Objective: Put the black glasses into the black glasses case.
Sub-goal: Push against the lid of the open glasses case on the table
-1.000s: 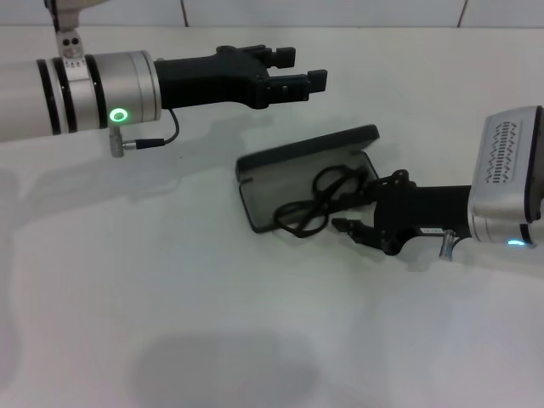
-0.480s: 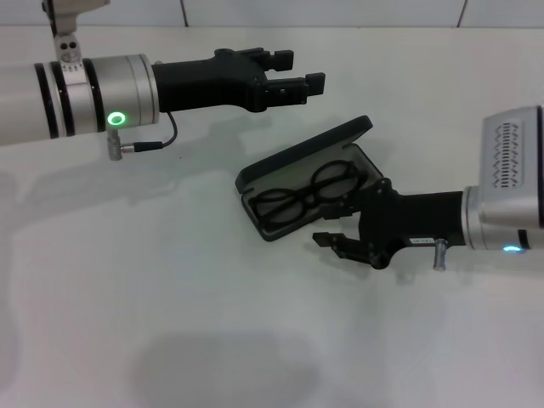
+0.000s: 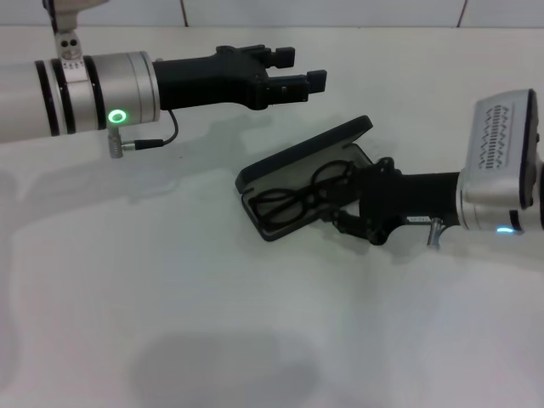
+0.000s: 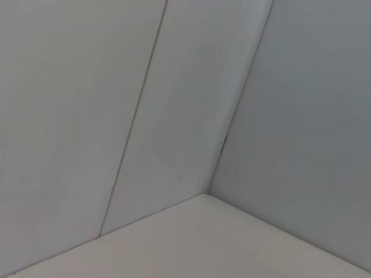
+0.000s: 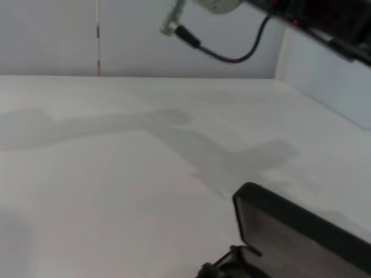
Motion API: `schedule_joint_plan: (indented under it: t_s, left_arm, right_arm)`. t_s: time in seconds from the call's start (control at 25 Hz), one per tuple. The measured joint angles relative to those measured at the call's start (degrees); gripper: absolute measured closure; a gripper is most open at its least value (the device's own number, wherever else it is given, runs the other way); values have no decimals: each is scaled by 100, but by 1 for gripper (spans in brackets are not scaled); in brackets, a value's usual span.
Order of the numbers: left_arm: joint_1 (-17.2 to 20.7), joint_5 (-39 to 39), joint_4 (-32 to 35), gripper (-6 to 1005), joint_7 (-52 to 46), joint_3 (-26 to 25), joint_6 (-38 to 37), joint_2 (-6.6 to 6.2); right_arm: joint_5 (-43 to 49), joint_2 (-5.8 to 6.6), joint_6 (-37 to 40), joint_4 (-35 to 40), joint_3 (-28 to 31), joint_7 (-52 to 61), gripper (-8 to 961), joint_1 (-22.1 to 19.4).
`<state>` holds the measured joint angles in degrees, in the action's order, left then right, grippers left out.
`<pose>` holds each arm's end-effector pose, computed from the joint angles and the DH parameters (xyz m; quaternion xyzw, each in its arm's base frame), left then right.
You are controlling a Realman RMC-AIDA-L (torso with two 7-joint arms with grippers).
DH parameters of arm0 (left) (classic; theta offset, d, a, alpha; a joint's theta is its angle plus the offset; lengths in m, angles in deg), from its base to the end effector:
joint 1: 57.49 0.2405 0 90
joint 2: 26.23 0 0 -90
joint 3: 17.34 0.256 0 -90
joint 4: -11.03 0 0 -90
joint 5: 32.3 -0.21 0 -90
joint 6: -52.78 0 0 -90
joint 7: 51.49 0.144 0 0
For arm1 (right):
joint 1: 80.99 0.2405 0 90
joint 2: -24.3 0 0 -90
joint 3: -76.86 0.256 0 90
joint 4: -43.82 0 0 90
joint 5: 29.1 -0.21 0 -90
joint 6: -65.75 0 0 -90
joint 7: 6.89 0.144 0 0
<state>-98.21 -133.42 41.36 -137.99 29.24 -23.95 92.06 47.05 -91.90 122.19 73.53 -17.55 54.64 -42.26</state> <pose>-0.1999 0.3920 -0.0145 -0.9087 -0.2511 -0.2998 0.1461 0.2013 0.3653 -0.0931 -0.9805 0.0142 0.1361 0.1413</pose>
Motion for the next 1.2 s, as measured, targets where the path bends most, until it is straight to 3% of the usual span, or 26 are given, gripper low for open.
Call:
schedule_joint_plan:
  t_s: [0.6, 0.76, 0.84, 0.92, 1.0, 1.08, 1.2]
  left_arm:
    - [-41, 3, -1, 233, 11, 0, 32, -8]
    - [7, -1, -1, 233, -24, -1, 35, -6]
    - [39, -54, -1, 233, -131, -2, 38, -27]
    - [73, -201, -1, 233, -360, -2, 80, -78]
    - [67, -467, -1, 233, -602, -4, 213, -120]
    - [9, -859, -1, 233, -812, -2, 432, -129]
    - [-54, -1276, -1, 233, -1010, 0, 801, -79]
  right_arm:
    - [-238, -1, -491, 66, -18, -44, 601, -2]
    - [-297, 17, -210, 134, 17, -78, 598, -69]
    - [-259, 100, 244, 196, 27, -36, 596, -156]
    - [-234, 269, 885, 226, 97, 65, 595, -274]
    - [-247, 424, 1358, 224, 411, 233, 593, -454]
    - [-253, 490, 1572, 199, 985, 371, 592, -695]
    - [-241, 449, 1697, 317, 2032, 387, 590, -1194]
